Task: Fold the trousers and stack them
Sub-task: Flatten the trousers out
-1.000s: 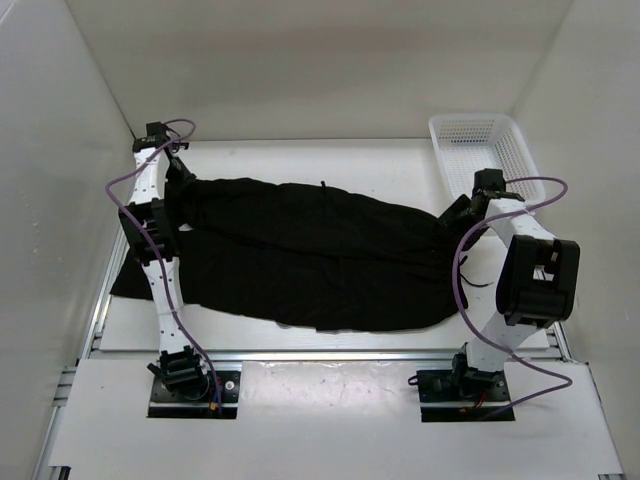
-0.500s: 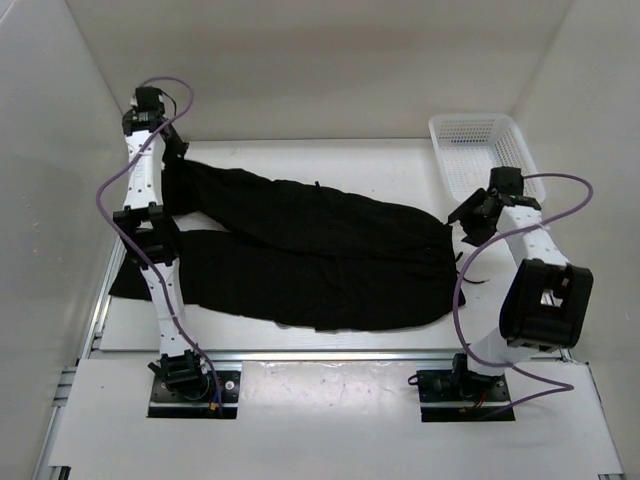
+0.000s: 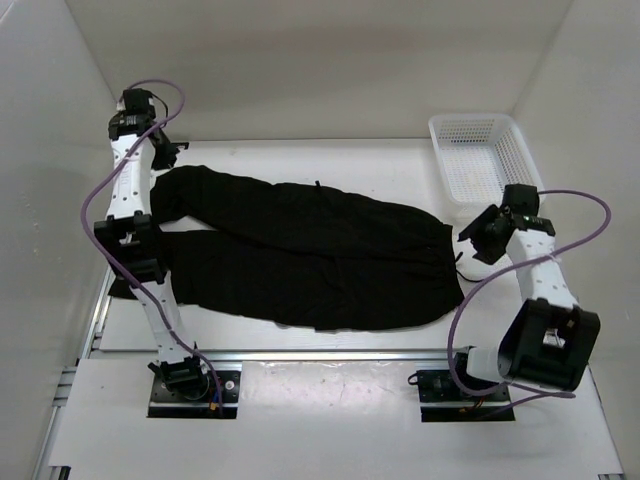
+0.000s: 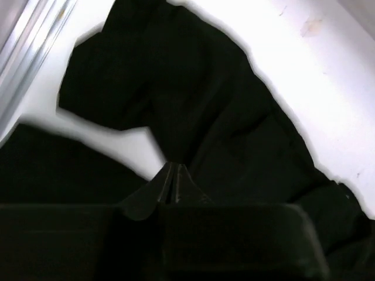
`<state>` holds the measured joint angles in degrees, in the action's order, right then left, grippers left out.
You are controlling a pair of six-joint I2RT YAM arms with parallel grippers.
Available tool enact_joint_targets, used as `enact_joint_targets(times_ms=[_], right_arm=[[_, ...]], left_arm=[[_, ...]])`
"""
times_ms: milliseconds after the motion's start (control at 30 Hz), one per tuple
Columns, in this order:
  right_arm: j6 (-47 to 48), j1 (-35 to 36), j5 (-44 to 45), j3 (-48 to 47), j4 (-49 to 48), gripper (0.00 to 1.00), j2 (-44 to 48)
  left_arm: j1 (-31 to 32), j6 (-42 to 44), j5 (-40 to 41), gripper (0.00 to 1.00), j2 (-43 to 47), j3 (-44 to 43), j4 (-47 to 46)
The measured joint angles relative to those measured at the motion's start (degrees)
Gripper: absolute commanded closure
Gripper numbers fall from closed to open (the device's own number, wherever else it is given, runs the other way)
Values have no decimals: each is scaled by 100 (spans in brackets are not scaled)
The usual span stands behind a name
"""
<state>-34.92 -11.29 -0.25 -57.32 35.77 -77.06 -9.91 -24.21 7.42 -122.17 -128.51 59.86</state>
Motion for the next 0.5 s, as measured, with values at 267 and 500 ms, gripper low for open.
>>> enact_joint_targets(times_ms=[267,500], right_arm=[[59,-22,-616,957,310,37,1624],[105,-24,-1047,1622,787,33,2273]], left_arm=[[-452,-459,20,74,2247,3458,26],[-1209,-782,-326,47,2994,5685,-76]])
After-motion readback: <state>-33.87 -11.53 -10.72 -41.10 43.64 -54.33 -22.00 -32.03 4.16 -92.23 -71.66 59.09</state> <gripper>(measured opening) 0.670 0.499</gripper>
